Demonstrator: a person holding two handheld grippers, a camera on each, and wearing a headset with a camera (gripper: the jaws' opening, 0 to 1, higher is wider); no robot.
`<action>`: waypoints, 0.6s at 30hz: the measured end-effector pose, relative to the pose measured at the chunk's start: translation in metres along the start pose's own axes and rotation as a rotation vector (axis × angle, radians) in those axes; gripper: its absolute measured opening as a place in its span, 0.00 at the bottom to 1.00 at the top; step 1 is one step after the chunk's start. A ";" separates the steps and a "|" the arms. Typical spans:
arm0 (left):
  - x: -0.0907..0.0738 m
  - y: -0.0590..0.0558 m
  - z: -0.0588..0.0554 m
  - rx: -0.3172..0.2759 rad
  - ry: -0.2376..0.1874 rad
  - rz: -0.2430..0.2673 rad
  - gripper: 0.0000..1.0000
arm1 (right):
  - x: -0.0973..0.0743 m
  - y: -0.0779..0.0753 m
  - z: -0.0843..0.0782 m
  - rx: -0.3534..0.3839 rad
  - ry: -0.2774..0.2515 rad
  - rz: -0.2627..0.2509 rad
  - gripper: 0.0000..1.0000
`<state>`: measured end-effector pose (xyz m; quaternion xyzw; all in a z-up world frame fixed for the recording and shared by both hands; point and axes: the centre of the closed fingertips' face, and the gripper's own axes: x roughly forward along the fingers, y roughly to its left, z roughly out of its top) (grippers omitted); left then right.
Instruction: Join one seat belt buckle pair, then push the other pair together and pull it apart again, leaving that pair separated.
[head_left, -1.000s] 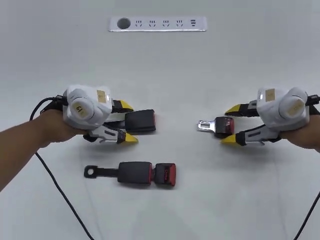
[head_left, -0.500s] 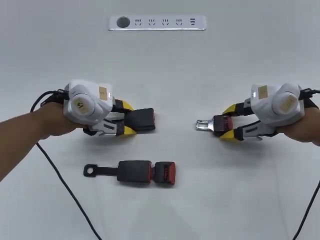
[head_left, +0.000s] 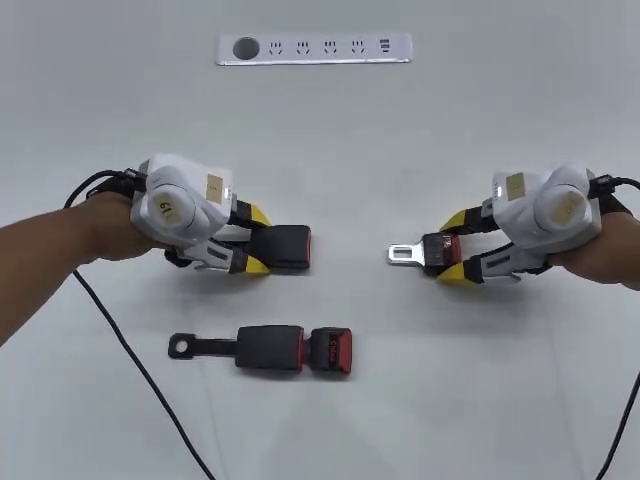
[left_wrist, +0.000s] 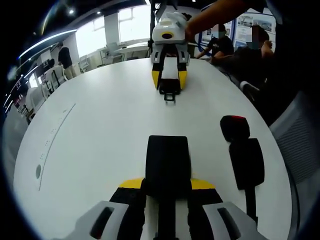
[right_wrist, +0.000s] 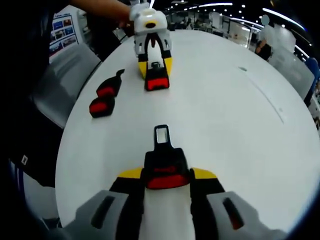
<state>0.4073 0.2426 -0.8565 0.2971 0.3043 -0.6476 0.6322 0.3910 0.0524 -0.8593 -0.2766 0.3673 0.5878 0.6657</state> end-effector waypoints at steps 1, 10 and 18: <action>0.000 0.000 0.000 0.000 0.000 0.000 0.33 | 0.000 0.000 0.001 0.001 -0.003 0.000 0.35; 0.000 -0.002 0.000 0.000 0.003 0.001 0.33 | 0.009 0.002 0.014 -0.011 -0.026 0.002 0.35; 0.000 -0.003 0.000 -0.001 0.007 0.002 0.33 | 0.021 0.002 0.031 -0.012 -0.057 0.008 0.35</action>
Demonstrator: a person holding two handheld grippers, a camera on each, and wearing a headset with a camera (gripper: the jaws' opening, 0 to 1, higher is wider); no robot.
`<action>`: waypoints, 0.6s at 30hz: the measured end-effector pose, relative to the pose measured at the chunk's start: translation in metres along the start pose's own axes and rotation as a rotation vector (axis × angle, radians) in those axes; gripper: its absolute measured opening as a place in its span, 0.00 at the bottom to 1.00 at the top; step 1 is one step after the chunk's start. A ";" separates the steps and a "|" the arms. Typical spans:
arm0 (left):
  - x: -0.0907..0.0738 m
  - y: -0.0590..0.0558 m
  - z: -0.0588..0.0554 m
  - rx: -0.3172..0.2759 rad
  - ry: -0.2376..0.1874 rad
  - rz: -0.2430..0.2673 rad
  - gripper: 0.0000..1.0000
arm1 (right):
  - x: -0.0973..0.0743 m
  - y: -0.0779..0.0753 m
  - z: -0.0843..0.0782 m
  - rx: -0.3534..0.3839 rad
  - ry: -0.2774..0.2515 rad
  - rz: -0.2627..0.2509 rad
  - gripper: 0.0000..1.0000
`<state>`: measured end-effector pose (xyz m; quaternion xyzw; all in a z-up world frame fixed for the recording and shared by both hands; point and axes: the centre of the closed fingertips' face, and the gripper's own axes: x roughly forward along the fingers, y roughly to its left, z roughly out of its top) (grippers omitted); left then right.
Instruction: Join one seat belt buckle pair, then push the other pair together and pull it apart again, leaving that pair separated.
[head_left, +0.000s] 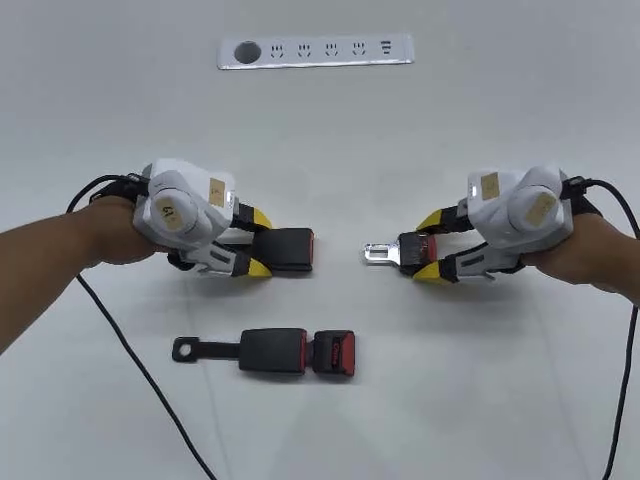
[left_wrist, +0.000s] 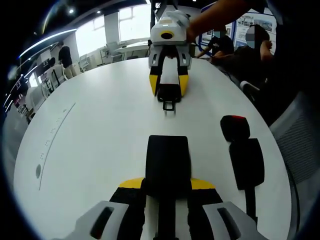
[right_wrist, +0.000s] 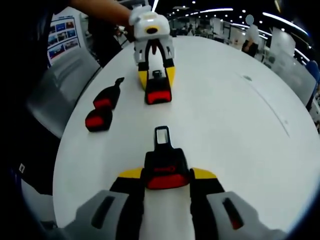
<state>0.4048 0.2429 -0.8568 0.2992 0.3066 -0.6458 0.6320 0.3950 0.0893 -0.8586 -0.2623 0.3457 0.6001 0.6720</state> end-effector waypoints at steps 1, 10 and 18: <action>0.000 0.000 0.000 0.000 0.001 0.000 0.33 | 0.001 0.000 0.002 -0.001 -0.004 0.001 0.35; 0.000 -0.001 0.000 -0.001 0.000 0.002 0.33 | 0.014 0.001 0.018 -0.015 -0.032 0.011 0.35; 0.000 -0.001 0.000 -0.007 0.007 0.007 0.33 | 0.026 0.004 0.034 -0.014 -0.064 0.022 0.35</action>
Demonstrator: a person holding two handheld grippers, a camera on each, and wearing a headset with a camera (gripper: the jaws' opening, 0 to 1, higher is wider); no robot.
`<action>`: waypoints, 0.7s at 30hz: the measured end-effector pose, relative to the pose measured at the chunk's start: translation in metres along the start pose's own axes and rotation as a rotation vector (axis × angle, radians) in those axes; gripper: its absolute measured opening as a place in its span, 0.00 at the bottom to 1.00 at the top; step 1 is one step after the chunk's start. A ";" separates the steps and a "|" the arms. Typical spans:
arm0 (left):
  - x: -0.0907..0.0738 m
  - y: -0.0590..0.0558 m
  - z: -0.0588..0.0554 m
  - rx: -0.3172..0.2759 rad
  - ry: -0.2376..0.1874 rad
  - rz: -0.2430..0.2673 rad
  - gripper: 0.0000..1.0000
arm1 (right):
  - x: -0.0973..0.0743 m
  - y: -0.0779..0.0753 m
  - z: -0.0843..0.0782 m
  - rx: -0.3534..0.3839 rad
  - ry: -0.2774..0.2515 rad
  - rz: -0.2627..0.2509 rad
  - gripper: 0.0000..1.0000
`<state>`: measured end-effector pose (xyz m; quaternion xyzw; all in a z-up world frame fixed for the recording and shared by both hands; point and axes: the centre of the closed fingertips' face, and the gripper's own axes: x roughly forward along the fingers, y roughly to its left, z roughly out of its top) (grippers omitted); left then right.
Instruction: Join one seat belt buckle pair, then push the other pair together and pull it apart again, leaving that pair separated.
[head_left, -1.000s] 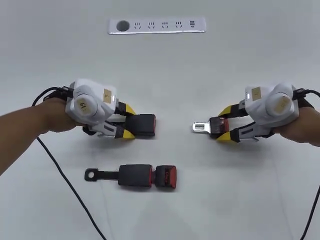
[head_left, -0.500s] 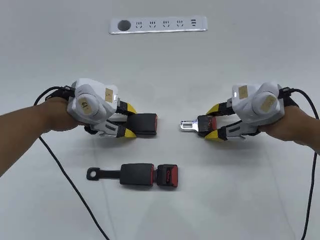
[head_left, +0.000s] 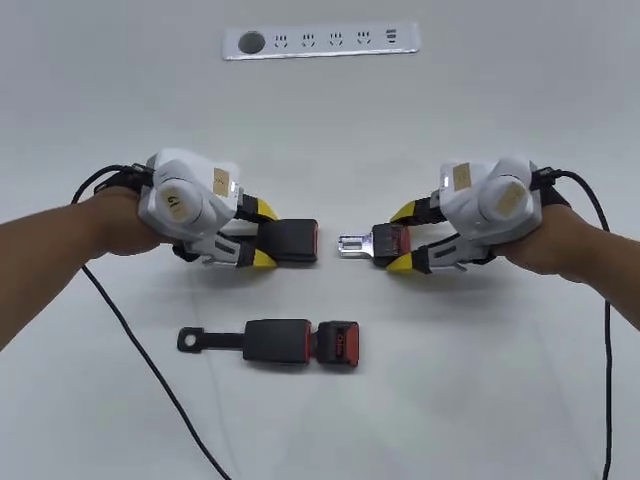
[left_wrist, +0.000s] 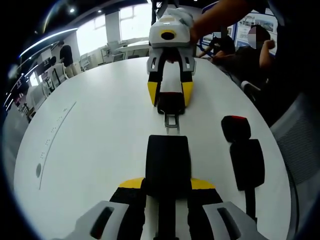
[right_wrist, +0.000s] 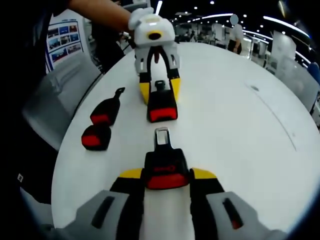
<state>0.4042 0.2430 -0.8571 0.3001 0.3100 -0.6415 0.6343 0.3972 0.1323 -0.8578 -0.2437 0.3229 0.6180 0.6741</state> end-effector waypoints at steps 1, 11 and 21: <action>0.000 0.000 0.000 0.000 0.001 0.000 0.33 | 0.002 0.001 0.002 -0.004 -0.003 0.002 0.35; 0.001 0.000 -0.001 0.000 0.016 0.002 0.33 | 0.015 0.000 0.017 0.020 -0.035 -0.008 0.35; 0.001 0.000 -0.001 0.001 0.025 0.002 0.33 | 0.024 0.000 0.025 0.021 -0.005 -0.027 0.35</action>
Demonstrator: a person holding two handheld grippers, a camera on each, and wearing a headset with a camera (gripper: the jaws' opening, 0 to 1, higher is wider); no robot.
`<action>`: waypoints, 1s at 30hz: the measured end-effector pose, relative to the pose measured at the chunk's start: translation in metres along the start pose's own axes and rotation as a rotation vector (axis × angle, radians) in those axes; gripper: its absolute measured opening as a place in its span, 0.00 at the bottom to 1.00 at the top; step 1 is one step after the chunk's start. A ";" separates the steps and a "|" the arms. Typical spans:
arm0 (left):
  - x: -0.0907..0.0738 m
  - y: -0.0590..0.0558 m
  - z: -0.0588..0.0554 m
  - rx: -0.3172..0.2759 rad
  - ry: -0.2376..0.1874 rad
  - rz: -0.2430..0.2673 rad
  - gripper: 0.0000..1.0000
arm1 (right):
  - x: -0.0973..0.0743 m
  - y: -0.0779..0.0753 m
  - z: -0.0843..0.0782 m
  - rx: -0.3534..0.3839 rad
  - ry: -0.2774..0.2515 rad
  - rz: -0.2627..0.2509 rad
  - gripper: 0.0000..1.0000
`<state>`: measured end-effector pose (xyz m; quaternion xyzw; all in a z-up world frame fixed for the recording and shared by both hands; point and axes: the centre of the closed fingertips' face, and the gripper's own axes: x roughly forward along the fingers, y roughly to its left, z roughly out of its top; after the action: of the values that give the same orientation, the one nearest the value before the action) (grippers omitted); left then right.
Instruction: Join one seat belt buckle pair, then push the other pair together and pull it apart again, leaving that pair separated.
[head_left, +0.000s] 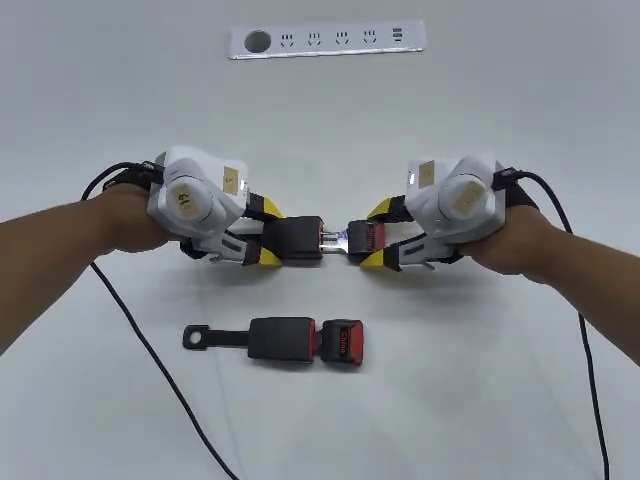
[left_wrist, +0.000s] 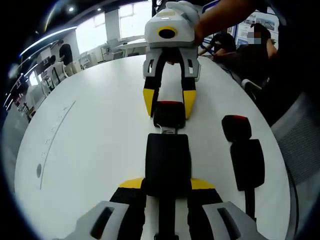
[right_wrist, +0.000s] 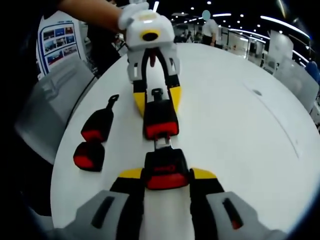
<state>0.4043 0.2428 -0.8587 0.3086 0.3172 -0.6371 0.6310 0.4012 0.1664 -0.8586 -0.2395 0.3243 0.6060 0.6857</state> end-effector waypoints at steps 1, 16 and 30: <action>0.000 0.000 0.000 -0.001 0.001 0.000 0.33 | 0.002 0.000 0.001 0.005 -0.003 0.004 0.35; 0.000 -0.001 0.001 0.000 0.024 -0.006 0.32 | 0.008 -0.003 0.002 0.021 0.006 0.002 0.34; 0.000 -0.002 0.000 -0.017 0.032 -0.004 0.31 | 0.019 -0.003 0.011 0.046 0.027 -0.025 0.33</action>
<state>0.4021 0.2429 -0.8584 0.3128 0.3334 -0.6307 0.6271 0.4065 0.1870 -0.8650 -0.2355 0.3444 0.5866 0.6941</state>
